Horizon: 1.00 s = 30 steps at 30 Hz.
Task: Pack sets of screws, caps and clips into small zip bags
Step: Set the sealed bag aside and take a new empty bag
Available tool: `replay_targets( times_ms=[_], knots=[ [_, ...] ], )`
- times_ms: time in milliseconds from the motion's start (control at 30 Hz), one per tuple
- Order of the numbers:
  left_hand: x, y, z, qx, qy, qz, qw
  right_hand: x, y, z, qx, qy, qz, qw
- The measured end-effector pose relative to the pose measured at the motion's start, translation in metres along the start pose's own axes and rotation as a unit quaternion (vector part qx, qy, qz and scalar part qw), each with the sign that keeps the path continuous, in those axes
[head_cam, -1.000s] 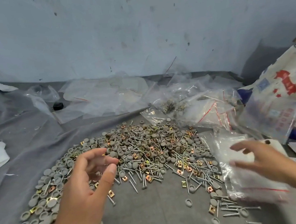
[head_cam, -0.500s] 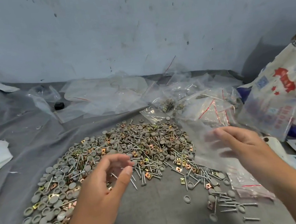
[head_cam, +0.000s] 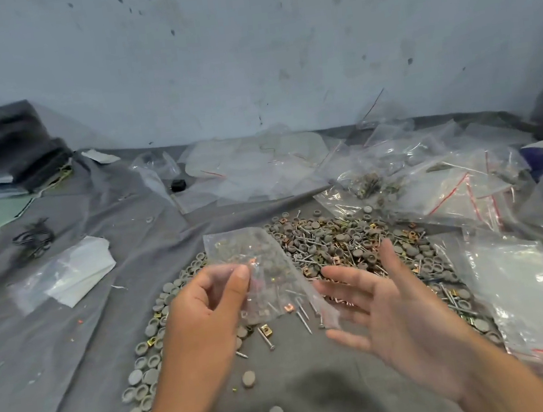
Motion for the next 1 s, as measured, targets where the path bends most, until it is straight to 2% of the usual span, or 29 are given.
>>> replay_targets(
  times_ms=[67, 133, 233, 300, 467, 533, 567, 633, 667, 700, 767, 867, 1000],
  knots=[
    [-0.002, -0.007, 0.002, -0.013, 0.01, -0.022, 1.0, 0.012, 0.001, 0.002, 0.033, -0.06, 0.038, 0.997],
    [-0.002, -0.011, 0.004, -0.022, 0.016, -0.039, 0.999, 0.022, 0.006, 0.006, 0.067, -0.124, 0.159, 0.977],
    [0.003, -0.011, 0.003, -0.017, 0.008, -0.044, 0.999, 0.026, 0.013, 0.01, 0.06, -0.197, 0.379, 0.902],
    [0.003, -0.008, 0.001, -0.007, 0.003, -0.043, 0.999, 0.032, 0.013, 0.01, 0.01, -0.24, 0.433, 0.869],
    [0.008, -0.007, -0.003, 0.003, -0.023, -0.04, 0.999, 0.028, 0.005, -0.002, -0.044, -0.216, 0.305, 0.926],
    [0.015, -0.016, -0.008, -0.037, -0.039, -0.047, 0.997, 0.025, -0.004, -0.006, -0.069, -0.195, 0.239, 0.949],
    [0.014, -0.024, -0.008, -0.08, -0.029, -0.085, 0.993, 0.022, -0.009, -0.007, -0.081, -0.18, 0.207, 0.958],
    [-0.011, -0.031, 0.003, -0.171, 0.074, -0.205, 0.961, 0.015, -0.017, -0.01, -0.106, -0.153, 0.155, 0.97],
    [-0.027, -0.022, 0.014, -0.183, 0.149, -0.249, 0.939, 0.012, -0.018, -0.011, -0.112, -0.145, 0.138, 0.973],
    [-0.038, -0.008, 0.025, -0.165, 0.212, -0.283, 0.921, 0.01, -0.017, -0.012, -0.115, -0.141, 0.126, 0.975],
    [-0.04, 0.023, 0.039, -0.091, 0.268, -0.334, 0.899, 0.009, -0.013, -0.012, -0.114, -0.154, 0.131, 0.973],
    [-0.019, 0.05, 0.04, 0.021, 0.239, -0.383, 0.892, 0.011, -0.009, -0.012, -0.111, -0.187, 0.163, 0.963],
    [-0.006, 0.052, 0.031, 0.063, 0.205, -0.386, 0.897, 0.004, -0.005, -0.014, -0.108, -0.184, 0.146, 0.966]
  ],
)
Point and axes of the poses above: each hand's wrist, its own z-axis away from the middle knuckle, its own y-axis out of the palm, x = y × z, the point moved 10 cm from there along -z, towards the middle knuckle, and after that the axes turned 11 degrees about -y, right-handed, at the moved point
